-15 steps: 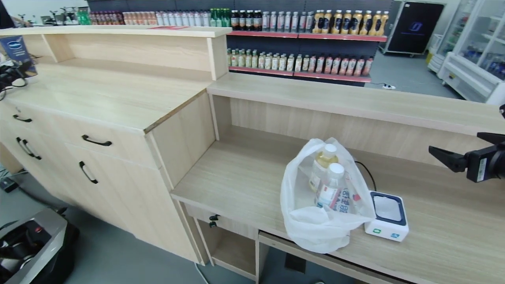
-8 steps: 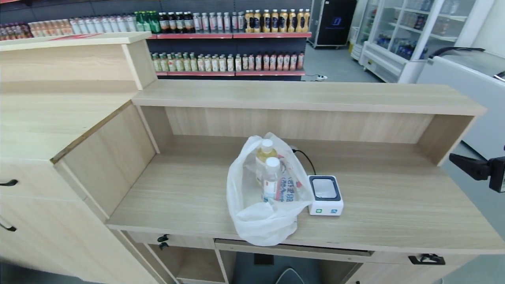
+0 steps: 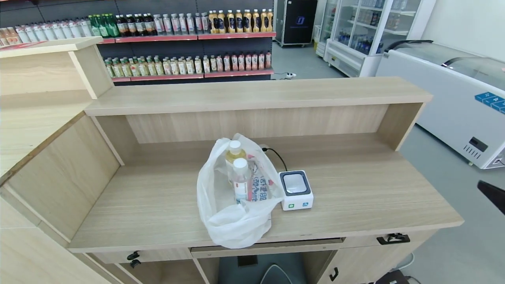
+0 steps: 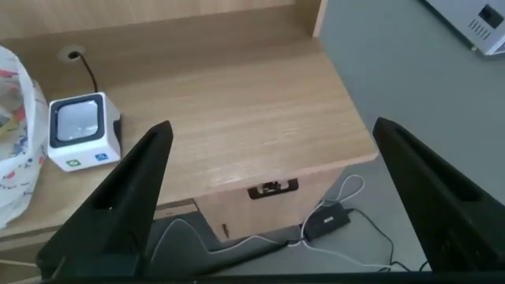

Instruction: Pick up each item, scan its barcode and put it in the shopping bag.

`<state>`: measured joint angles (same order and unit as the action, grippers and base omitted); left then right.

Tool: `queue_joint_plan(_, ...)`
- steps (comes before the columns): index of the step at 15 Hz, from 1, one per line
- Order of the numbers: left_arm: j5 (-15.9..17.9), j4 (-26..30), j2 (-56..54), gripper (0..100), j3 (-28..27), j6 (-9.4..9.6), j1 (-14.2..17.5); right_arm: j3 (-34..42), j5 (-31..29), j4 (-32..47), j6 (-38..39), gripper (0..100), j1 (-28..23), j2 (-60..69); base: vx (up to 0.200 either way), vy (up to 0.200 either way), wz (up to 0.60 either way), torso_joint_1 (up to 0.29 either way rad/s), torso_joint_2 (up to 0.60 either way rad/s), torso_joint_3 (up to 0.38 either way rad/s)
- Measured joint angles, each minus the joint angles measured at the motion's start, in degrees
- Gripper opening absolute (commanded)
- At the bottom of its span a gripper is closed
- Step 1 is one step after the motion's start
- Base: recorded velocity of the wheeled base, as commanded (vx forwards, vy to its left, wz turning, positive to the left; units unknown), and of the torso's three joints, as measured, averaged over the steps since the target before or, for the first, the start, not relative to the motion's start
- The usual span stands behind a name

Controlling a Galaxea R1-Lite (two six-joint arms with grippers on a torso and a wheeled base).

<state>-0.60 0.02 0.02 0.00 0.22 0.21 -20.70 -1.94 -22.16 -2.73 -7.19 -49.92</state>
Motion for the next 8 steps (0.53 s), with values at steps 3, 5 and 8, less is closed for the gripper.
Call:
queue_joint_plan(3, 0.0, 0.0, 0.0, 0, 0.0, -0.01, 0.1, 12.2, -0.3, 0.8, 0.3, 100, 2.7, 16.6, 0.000, 0.000, 0.00, 0.000, 0.00, 0.000)
queue_joint_plan(5, 0.0, 0.0, 0.0, 0, 0.0, 0.05, 0.0, 16.7, -0.2, 5.5, 0.6, 100, 4.1, 27.1, 0.000, 0.000, 0.00, 0.000, 0.00, 0.000)
queue_joint_plan(8, 0.0, 0.0, 0.0, 0, 0.0, 0.00, 0.0, 19.8, 0.6, 15.7, 0.5, 100, 5.7, 40.4, 0.000, 0.000, 0.00, 0.000, 0.00, 0.000)
